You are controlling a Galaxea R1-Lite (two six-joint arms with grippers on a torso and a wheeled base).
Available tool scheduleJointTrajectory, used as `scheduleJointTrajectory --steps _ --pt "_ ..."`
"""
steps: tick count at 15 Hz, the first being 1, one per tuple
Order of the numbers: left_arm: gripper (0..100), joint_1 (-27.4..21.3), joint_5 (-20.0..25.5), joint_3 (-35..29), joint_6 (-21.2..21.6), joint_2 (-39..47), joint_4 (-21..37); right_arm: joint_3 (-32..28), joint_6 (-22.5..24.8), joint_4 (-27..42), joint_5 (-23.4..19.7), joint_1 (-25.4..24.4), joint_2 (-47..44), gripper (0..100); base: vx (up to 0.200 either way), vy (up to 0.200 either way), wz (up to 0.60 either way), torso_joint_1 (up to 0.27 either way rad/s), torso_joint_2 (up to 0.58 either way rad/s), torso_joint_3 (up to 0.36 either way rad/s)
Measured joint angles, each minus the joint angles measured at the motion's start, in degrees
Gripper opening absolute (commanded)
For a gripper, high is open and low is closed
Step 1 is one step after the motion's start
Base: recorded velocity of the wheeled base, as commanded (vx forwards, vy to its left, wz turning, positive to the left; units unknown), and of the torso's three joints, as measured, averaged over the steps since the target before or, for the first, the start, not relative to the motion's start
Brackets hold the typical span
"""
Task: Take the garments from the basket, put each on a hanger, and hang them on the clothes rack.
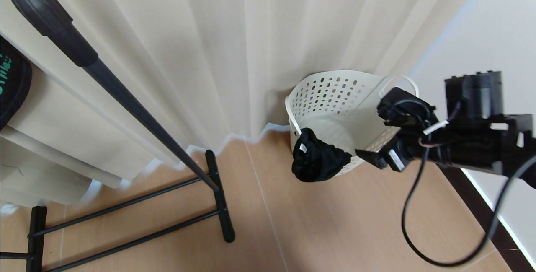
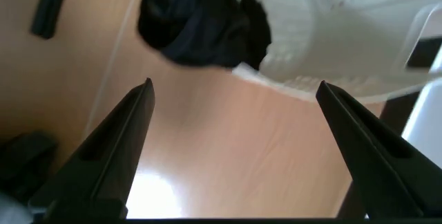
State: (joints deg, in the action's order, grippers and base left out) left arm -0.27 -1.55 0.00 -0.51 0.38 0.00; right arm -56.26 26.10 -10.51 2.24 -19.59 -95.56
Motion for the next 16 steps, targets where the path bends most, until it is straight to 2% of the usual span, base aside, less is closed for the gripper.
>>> scheduleJointTrajectory --steps 3,5,6,9,13,16 --pt "100 0.0 0.0 0.0 0.0 0.0 0.0 -19.2 2.9 5.9 1.3 0.2 -12.2 100 0.000 0.000 0.00 0.000 0.00 0.000" --pt "100 0.0 0.0 0.0 0.0 0.0 0.0 -28.6 4.7 8.4 1.5 0.4 -19.3 100 0.000 0.000 0.00 0.000 0.00 0.000" --pt "100 0.0 0.0 0.0 0.0 0.0 0.0 -31.2 5.2 8.4 1.2 0.5 -22.0 100 0.000 0.000 0.00 0.000 0.00 0.000" --pt "100 0.0 0.0 0.0 0.0 0.0 0.0 -34.1 7.9 1.5 -1.8 1.0 -29.1 100 0.000 0.000 0.00 0.000 0.00 0.000" --pt "100 0.0 0.0 0.0 0.0 0.0 0.0 -33.5 8.6 0.2 -4.4 2.0 -32.3 100 0.000 0.000 0.00 0.000 0.00 0.000" --pt "100 0.0 0.0 0.0 0.0 0.0 0.0 -33.4 9.5 -0.1 -4.6 2.3 -33.4 100 0.000 0.000 0.00 0.000 0.00 0.000"
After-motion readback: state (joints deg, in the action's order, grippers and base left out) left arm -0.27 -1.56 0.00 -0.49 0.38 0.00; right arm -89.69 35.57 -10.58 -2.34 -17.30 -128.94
